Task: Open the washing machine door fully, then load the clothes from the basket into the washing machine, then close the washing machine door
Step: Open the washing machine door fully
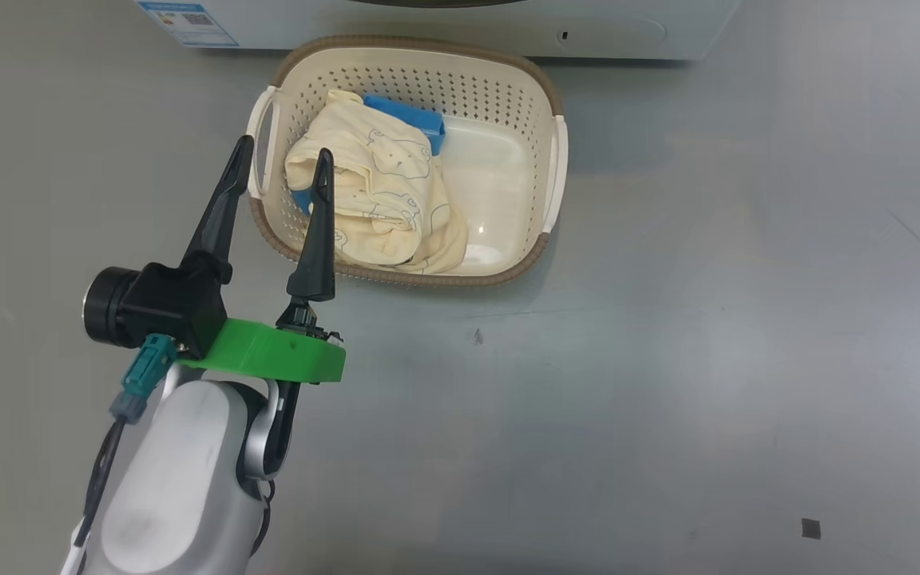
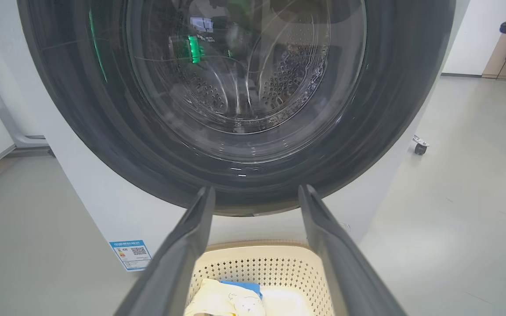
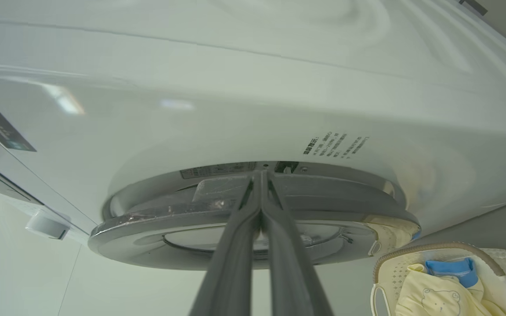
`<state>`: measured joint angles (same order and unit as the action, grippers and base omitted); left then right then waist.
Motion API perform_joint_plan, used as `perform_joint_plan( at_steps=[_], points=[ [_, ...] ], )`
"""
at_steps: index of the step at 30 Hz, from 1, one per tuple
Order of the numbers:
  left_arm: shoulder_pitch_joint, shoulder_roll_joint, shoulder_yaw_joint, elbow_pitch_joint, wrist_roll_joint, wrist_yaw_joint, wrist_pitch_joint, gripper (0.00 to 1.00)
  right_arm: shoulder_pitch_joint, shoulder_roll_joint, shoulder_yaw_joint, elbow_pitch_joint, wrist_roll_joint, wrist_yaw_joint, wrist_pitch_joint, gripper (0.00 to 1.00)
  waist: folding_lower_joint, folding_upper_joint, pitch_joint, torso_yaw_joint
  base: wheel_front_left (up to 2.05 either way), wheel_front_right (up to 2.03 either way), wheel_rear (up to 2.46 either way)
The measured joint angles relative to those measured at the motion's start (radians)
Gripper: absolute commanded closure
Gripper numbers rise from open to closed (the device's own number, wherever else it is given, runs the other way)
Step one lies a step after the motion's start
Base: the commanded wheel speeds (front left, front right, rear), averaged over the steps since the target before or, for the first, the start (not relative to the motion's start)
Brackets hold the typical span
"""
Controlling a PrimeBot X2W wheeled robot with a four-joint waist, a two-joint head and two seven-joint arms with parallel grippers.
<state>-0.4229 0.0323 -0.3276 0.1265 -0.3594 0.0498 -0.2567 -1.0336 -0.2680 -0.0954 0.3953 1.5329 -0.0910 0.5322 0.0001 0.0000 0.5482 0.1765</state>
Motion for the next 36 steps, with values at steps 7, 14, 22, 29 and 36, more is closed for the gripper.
perform_joint_plan(
  at_steps=[7, 14, 22, 29, 36],
  points=[
    [-0.01, -0.001, -0.034, -0.006, -0.024, 0.01, 0.0, 0.0, -0.062, -0.009, 0.023, 0.03, -0.026, -0.009, 0.005, 1.0, 0.0, 0.0, 0.025, 0.039, 0.0, 0.0, 0.0],
    [-0.014, -0.004, -0.058, -0.012, -0.038, 0.026, 0.0, 0.0, -0.112, -0.023, 0.046, 0.066, -0.064, -0.016, 0.005, 1.0, 0.0, 0.0, 0.043, 0.079, 0.0, 0.0, 0.0],
    [-0.014, -0.005, -0.063, -0.022, -0.049, 0.036, 0.0, 0.0, -0.165, -0.034, 0.069, 0.091, -0.083, -0.018, 0.008, 1.0, -0.0001, 0.0, 0.061, 0.109, 0.0, 0.0, 0.0],
    [-0.015, -0.005, -0.064, -0.032, -0.051, 0.043, 0.0, 0.0, -0.19, -0.034, 0.094, 0.128, -0.092, -0.018, 0.019, 1.0, -0.0001, 0.0, 0.069, 0.125, 0.0, 0.0, 0.0],
    [-0.016, -0.006, -0.069, -0.032, -0.054, 0.051, 0.0, 0.0, -0.191, -0.045, 0.106, 0.162, -0.093, -0.014, 0.046, 1.0, -0.0001, 0.0, 0.061, 0.132, 0.0, 0.0, 0.0]
  ],
)
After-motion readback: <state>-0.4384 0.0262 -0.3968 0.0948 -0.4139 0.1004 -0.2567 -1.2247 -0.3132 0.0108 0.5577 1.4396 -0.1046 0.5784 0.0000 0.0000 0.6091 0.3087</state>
